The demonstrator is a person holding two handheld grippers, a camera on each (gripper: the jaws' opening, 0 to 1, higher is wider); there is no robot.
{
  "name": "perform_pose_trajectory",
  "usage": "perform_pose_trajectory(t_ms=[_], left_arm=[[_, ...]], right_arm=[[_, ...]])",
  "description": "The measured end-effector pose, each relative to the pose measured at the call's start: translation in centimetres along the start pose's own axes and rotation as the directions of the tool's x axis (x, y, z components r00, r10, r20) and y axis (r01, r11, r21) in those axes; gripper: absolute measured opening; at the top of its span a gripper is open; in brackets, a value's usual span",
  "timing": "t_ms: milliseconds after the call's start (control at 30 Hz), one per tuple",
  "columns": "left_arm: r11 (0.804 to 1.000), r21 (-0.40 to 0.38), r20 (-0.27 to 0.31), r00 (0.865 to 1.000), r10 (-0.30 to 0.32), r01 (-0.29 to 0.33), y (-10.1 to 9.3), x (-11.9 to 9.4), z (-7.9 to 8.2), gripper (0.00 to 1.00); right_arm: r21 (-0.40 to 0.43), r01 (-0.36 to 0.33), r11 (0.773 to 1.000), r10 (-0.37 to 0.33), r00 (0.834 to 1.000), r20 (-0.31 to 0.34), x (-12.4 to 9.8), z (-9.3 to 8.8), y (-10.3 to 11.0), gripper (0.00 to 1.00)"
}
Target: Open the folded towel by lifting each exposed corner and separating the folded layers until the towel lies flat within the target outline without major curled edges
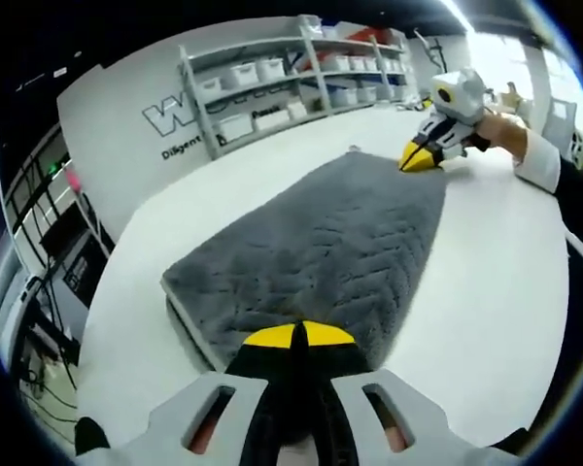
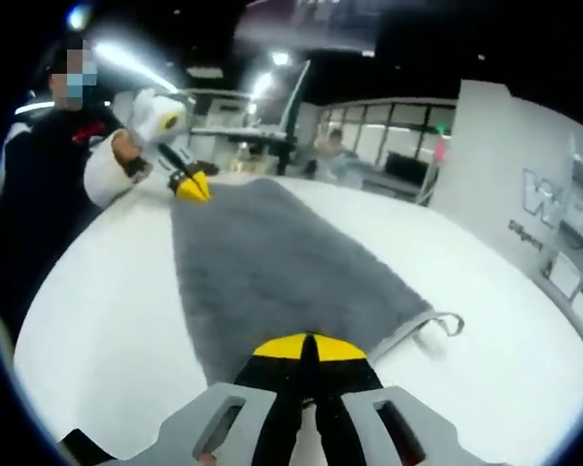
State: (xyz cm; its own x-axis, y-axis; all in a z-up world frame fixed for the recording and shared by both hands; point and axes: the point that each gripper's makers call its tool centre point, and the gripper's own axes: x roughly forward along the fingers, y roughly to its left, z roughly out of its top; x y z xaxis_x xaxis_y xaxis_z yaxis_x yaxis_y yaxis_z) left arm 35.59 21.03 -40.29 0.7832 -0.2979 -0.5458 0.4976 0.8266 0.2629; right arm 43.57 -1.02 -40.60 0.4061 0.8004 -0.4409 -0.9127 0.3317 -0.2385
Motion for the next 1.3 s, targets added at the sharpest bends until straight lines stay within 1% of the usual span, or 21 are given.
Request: perform_pose_trajectory(t_ms=[133, 333, 600, 667, 900, 967, 1100, 1167, 1300], left_arm=[[1.000, 0.001, -0.007, 1.000, -0.012, 0.012, -0.1, -0.1, 0.0, 0.01], [1.000, 0.012, -0.029, 1.000, -0.009, 0.009, -0.4, -0.3, 0.0, 0.01], [0.999, 0.014, -0.045, 0.998, -0.036, 0.036, -0.8, -0.7, 0.0, 0.01], [0.999, 0.022, -0.043, 0.998, -0.041, 0.042, -1.0, -0.7, 0.0, 0.01], [0.998, -0.005, -0.035, 0.998, -0.060, 0.060, -0.9, -0.6, -0.1, 0.01], [0.998, -0.005, -0.035, 0.998, -0.060, 0.060, -1.5, -0.7, 0.0, 0.01], [0.997, -0.011, -0.036, 0.997, -0.071, 0.071, -1.9, -0.7, 0.0, 0.01], [0.997, -0.007, -0.036, 0.996, -0.081, 0.081, -2.6, -0.8, 0.1, 0.01], [0.996, -0.001, -0.040, 0.995, -0.087, 0.087, -2.9, -0.9, 0.2, 0.01]], right_arm=[[-0.016, 0.024, 1.000, -0.024, 1.000, 0.001, 0.2, 0.0, -0.5, 0.00], [-0.033, 0.042, 0.999, -0.042, 0.999, 0.005, 0.3, 0.0, -0.8, 0.00], [-0.073, 0.101, 0.992, -0.101, 0.995, 0.007, 0.7, 0.1, -1.6, 0.00], [-0.063, 0.106, 0.992, -0.105, 0.994, 0.010, 0.7, 0.1, -1.8, 0.00], [-0.047, 0.113, 0.992, -0.113, 0.994, 0.014, 0.8, 0.2, -1.9, 0.00], [-0.052, 0.117, 0.992, -0.116, 0.993, 0.013, 0.8, 0.2, -1.9, 0.00], [-0.077, 0.132, 0.988, -0.132, 0.991, 0.009, 0.9, 0.2, -2.1, 0.00], [-0.088, 0.141, 0.986, -0.141, 0.990, 0.010, 0.9, 0.2, -2.2, 0.00], [-0.101, 0.158, 0.982, -0.157, 0.987, 0.014, 1.0, 0.2, -2.6, 0.00]])
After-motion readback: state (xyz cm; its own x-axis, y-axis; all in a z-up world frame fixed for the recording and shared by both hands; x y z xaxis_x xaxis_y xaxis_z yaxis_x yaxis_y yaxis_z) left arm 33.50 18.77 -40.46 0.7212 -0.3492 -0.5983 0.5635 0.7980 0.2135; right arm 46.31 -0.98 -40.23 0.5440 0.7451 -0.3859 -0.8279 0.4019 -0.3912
